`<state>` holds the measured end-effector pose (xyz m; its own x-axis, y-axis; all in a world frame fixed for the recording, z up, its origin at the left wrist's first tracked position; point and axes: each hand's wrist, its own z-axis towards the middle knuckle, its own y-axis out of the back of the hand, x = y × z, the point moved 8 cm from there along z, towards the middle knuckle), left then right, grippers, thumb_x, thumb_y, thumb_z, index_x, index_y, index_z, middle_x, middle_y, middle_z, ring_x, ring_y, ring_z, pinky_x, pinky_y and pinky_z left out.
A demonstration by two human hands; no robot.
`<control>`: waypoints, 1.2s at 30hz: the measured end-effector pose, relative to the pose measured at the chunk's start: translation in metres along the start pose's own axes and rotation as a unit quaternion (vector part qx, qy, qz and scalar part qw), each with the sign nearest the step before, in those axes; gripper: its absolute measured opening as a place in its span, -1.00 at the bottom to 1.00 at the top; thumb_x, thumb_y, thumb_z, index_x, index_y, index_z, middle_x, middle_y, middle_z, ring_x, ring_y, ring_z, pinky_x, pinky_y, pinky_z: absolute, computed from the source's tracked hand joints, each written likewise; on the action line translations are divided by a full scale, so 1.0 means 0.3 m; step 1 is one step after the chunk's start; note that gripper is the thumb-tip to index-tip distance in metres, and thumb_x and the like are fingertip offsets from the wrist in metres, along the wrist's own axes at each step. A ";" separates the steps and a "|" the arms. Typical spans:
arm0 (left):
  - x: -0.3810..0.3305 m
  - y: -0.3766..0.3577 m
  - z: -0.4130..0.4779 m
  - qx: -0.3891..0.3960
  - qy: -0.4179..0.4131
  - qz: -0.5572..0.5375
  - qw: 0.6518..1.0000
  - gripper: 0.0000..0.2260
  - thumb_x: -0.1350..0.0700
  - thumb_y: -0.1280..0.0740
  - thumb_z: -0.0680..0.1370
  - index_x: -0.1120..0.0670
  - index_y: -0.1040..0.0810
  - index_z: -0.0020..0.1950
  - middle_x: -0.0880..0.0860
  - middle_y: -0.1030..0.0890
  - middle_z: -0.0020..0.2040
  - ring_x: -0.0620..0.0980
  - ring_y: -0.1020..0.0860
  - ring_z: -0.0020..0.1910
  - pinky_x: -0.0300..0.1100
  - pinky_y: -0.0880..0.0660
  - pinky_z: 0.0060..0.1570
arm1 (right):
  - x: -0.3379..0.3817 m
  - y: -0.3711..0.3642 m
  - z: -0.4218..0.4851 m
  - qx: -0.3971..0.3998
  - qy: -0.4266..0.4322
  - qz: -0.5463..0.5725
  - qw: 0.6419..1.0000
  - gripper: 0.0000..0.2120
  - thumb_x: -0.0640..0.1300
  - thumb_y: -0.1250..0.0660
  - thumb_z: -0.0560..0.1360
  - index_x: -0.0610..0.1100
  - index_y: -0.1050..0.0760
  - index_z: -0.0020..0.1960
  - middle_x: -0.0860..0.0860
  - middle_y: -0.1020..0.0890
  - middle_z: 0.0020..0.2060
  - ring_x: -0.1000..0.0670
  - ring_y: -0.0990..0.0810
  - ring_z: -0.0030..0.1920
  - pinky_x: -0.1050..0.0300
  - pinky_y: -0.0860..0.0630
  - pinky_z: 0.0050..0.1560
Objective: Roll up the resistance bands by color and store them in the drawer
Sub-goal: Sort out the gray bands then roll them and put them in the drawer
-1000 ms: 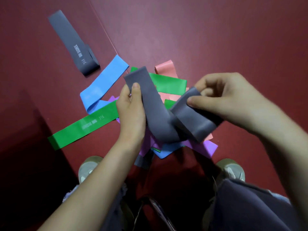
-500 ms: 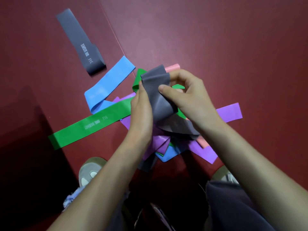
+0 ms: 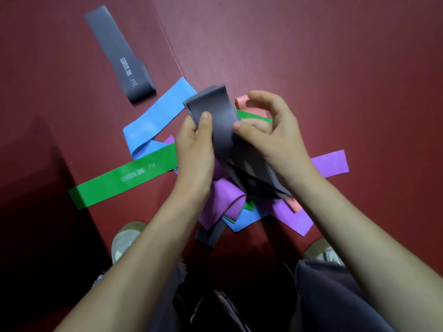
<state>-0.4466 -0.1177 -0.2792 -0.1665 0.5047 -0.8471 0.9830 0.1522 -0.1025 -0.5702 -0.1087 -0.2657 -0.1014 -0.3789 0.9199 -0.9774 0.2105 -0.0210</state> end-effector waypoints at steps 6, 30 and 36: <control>0.008 0.032 0.023 -0.013 -0.006 0.005 1.000 -0.84 0.11 -0.12 0.58 0.00 -0.40 -0.18 0.06 -0.48 -0.12 0.01 -0.42 -0.06 -0.04 -0.38 -0.01 | -0.097 0.050 0.020 0.079 -0.009 -0.233 0.969 -0.77 -0.26 -0.37 0.42 -0.11 -0.47 0.05 -0.02 -0.54 0.01 0.10 -0.52 -0.11 0.24 -0.45 0.05; 0.020 0.194 0.077 -0.108 0.032 -0.061 0.992 -0.77 0.14 -0.08 0.61 0.02 -0.38 -0.23 -0.07 -0.47 -0.33 -0.18 -0.44 -0.36 -0.31 -0.42 -0.32 | -0.048 -0.146 0.035 0.162 0.094 -0.673 0.716 -0.76 -0.15 -0.09 0.52 -0.14 -0.47 0.09 -0.14 -0.52 0.08 -0.17 -0.47 0.12 0.05 -0.27 -0.18; -0.012 0.233 0.091 -0.087 -0.017 0.026 0.996 -0.74 0.20 -0.08 0.60 0.01 -0.36 -0.26 -0.08 -0.45 -0.34 -0.24 -0.39 -0.40 -0.32 -0.37 -0.35 | -0.042 -0.322 0.291 0.144 -0.057 -0.263 0.952 -0.66 -0.45 -0.02 0.42 -0.21 -0.54 -0.15 -0.08 -0.50 -0.25 0.03 -0.39 -0.28 0.27 -0.33 -0.27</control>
<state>-0.3750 -0.1321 -0.2976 -0.1109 0.4876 -0.8660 0.9613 0.2738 0.0310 -0.4907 -0.2030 -0.3094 0.4120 -0.4620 0.7854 -0.9076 -0.2841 0.3090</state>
